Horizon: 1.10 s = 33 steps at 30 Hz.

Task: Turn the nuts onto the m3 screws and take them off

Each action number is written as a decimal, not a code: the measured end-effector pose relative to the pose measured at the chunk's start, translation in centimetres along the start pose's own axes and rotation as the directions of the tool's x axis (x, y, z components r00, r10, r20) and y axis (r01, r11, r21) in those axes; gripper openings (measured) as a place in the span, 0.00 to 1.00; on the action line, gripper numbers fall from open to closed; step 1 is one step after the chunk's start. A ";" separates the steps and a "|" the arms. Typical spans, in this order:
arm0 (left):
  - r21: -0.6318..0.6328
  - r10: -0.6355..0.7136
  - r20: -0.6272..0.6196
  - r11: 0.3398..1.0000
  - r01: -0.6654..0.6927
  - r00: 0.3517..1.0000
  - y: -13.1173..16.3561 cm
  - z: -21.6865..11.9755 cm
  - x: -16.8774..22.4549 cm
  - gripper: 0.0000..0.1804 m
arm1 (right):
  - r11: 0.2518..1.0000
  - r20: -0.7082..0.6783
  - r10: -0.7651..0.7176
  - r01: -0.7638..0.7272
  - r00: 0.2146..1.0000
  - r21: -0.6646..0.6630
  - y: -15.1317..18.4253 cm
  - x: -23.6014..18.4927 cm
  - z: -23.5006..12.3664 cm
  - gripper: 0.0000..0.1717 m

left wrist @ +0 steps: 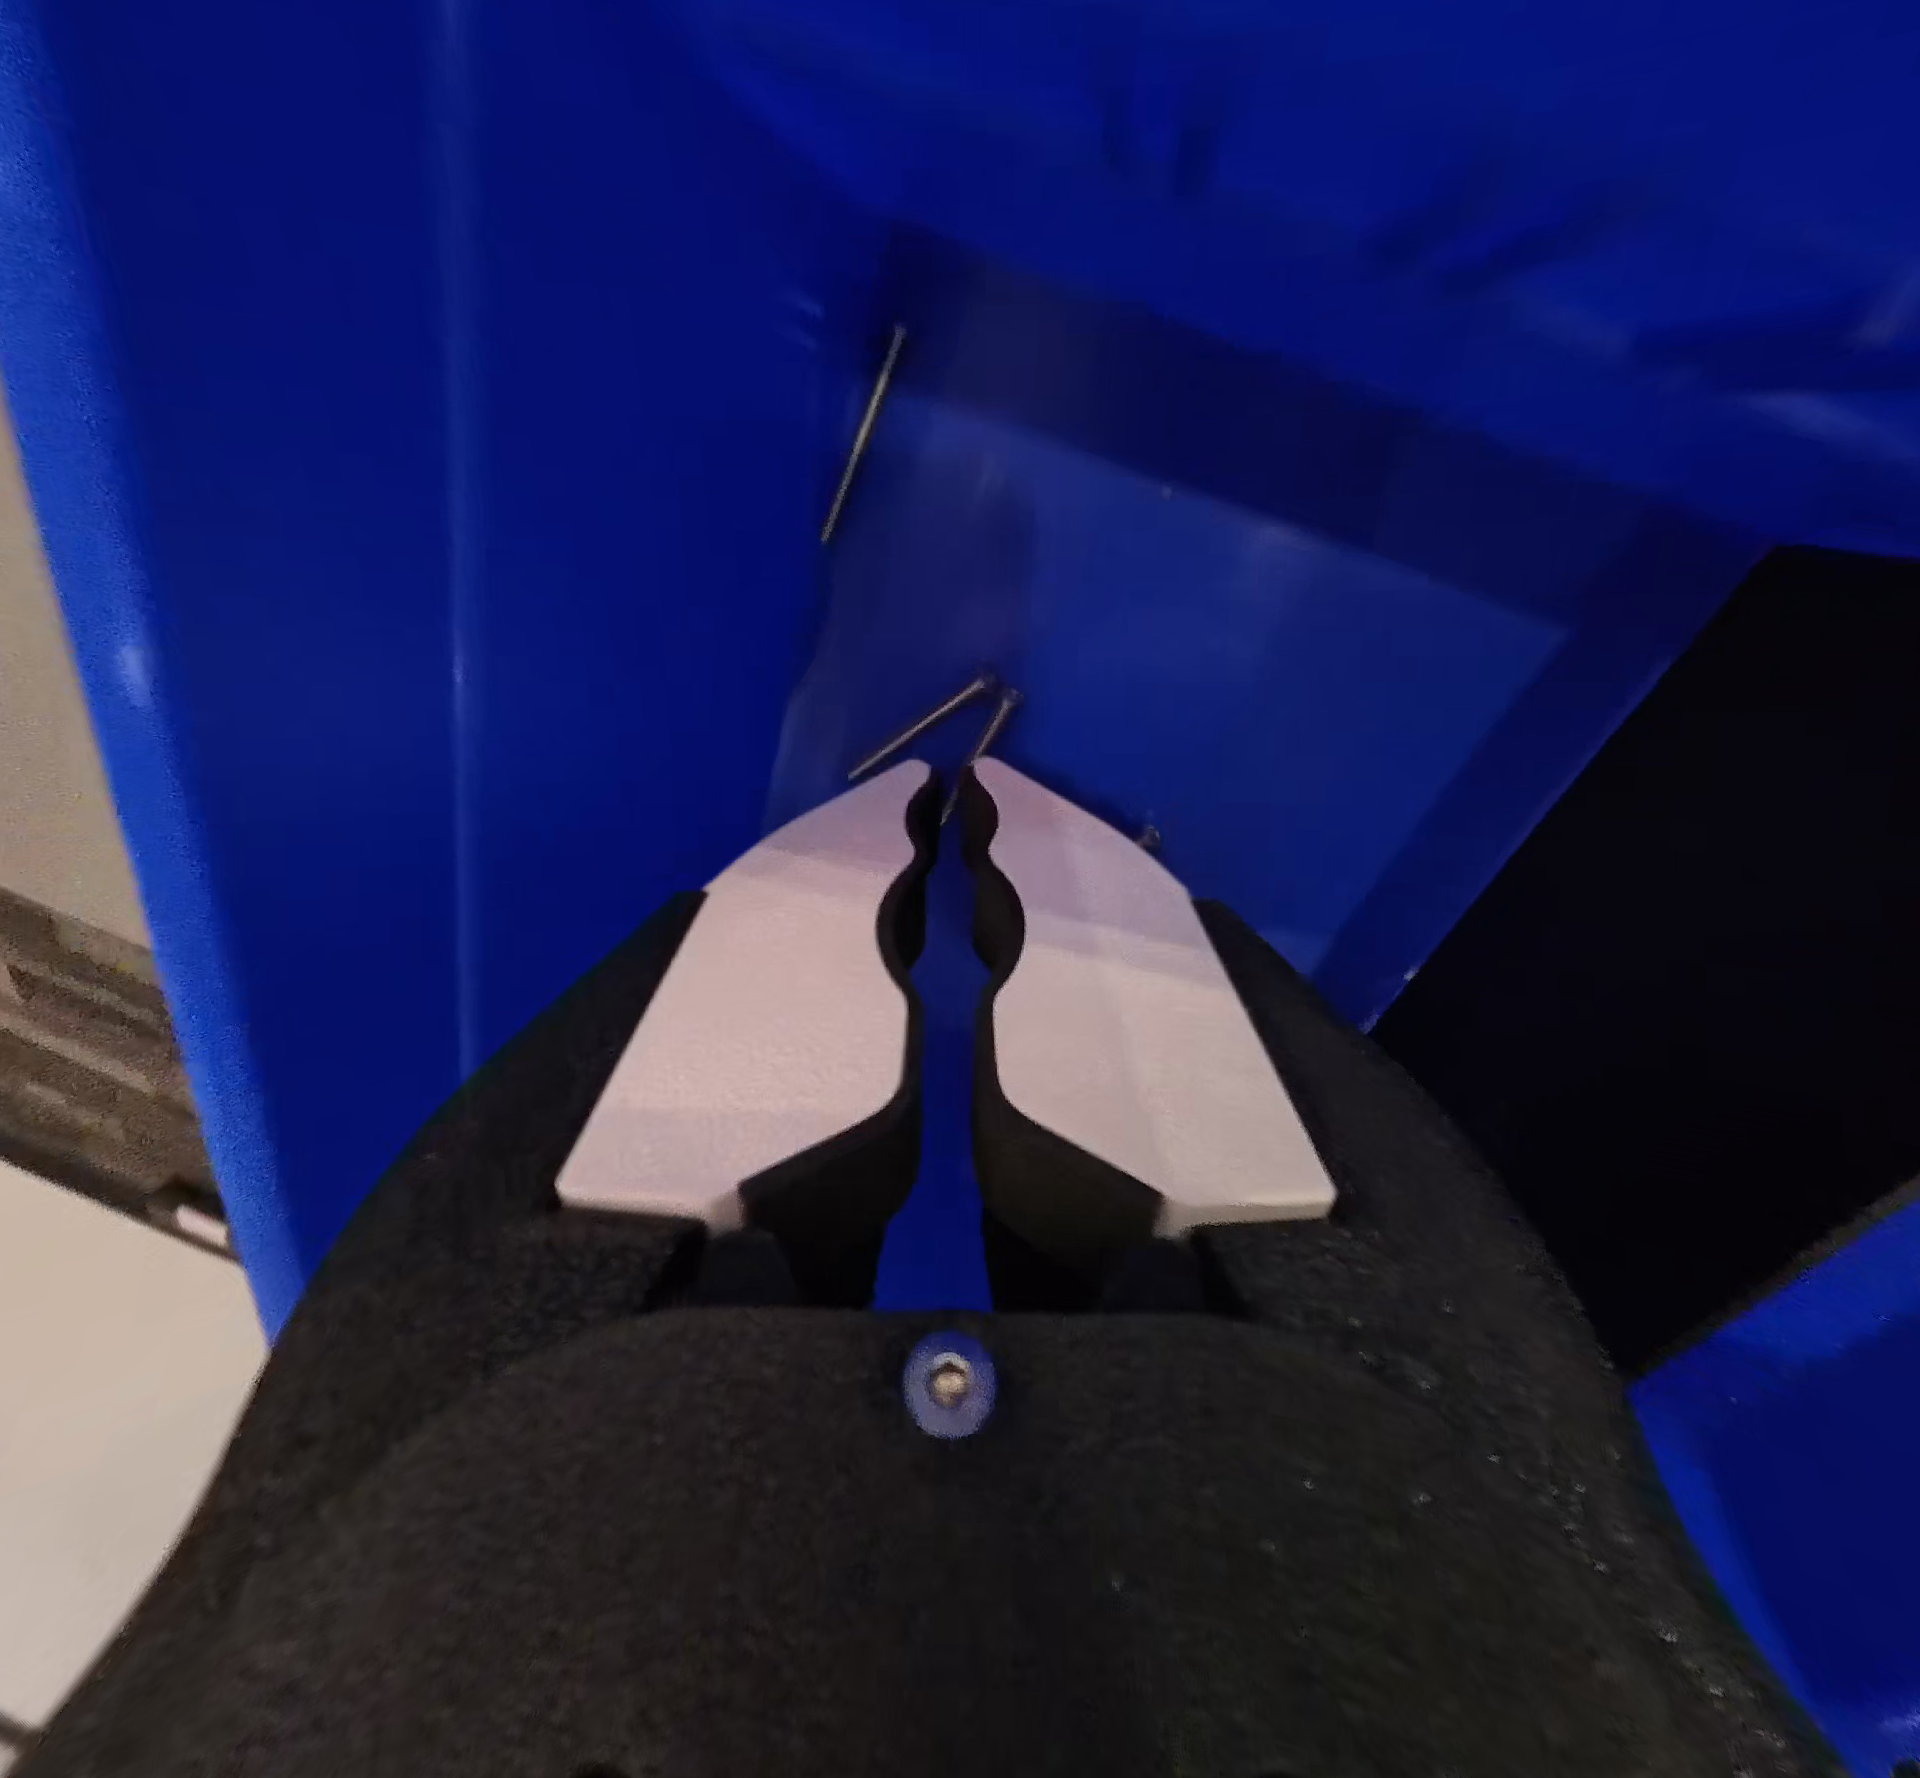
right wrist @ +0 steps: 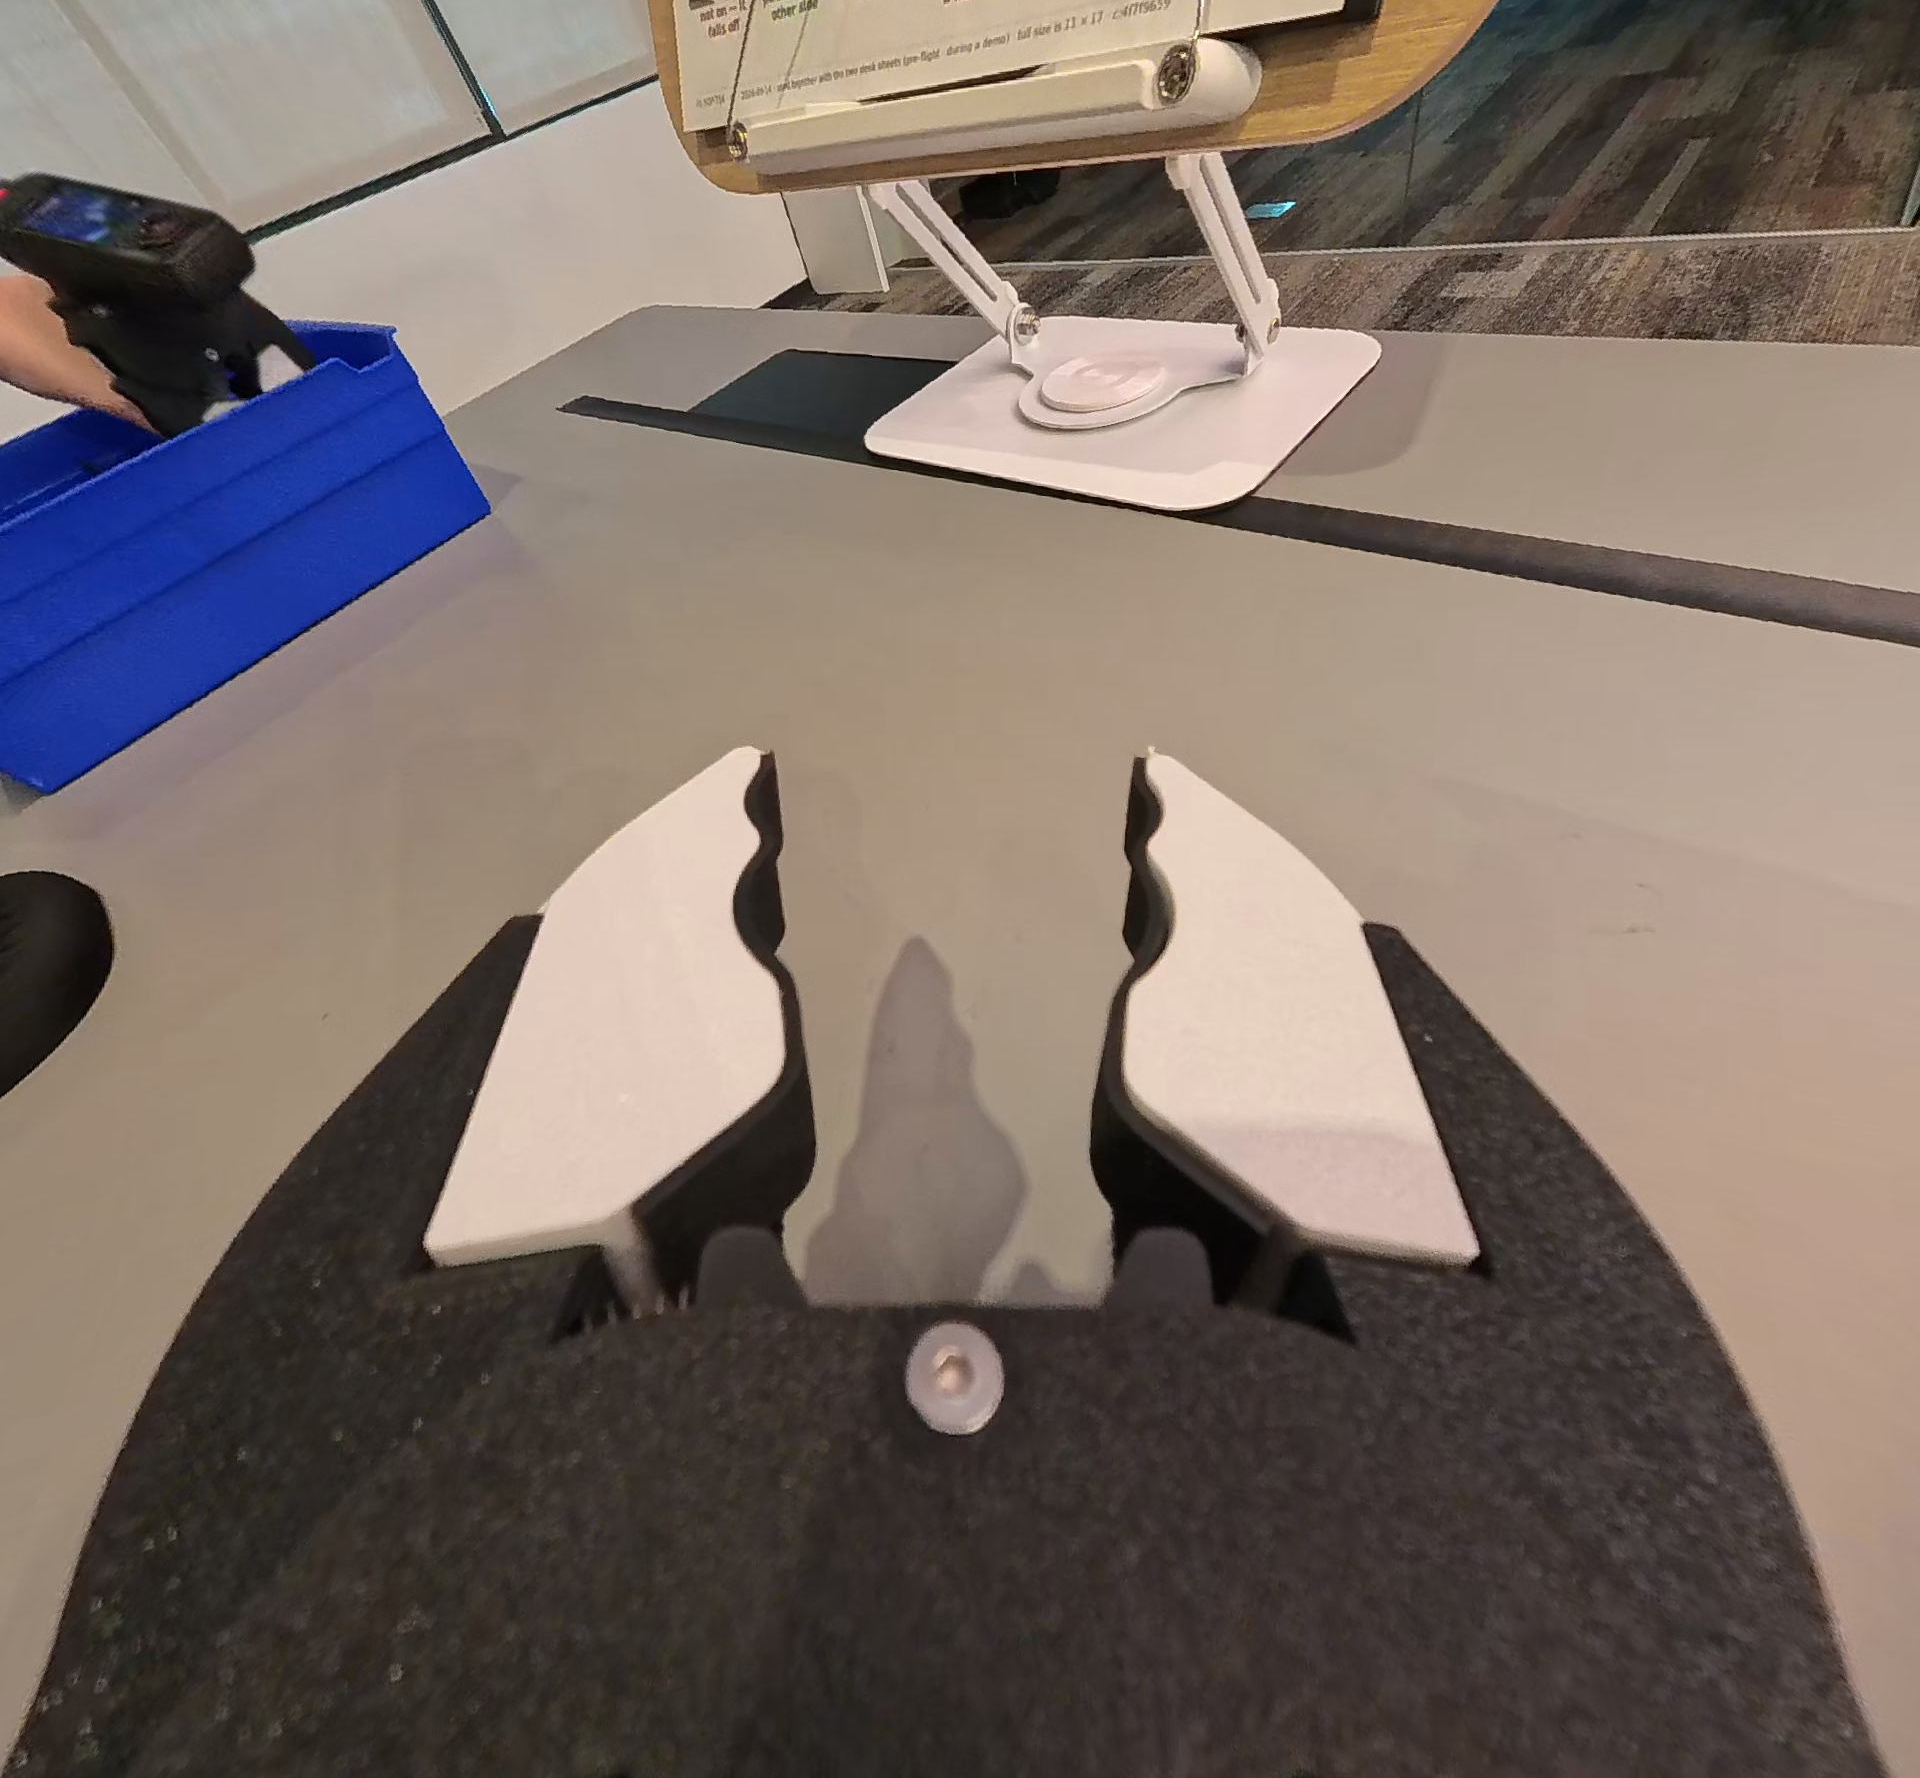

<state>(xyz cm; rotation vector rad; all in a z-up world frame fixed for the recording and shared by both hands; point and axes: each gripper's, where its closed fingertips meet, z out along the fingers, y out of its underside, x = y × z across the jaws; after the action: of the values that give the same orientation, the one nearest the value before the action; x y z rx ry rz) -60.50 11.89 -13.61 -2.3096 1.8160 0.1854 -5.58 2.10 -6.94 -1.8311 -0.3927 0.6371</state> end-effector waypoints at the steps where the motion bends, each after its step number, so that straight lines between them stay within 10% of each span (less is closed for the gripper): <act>1: 0.011 0.009 0.000 1.000 -0.009 1.000 -0.3 -0.1 0.0 0.02 | 1.000 0.002 0.002 -0.002 1.000 0.001 0.0 0.0 0.0 0.37; 33: -0.045 0.099 0.000 0.994 -0.098 0.995 0.9 -0.5 0.8 0.02 | 1.000 0.037 -0.003 0.004 0.999 -0.011 0.1 -0.9 0.2 0.35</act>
<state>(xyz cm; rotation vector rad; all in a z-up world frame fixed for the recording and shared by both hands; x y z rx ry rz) -61.14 10.83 -13.40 -2.2496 1.9459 0.2455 -6.46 1.73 -6.85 -1.8309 -0.4243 0.6679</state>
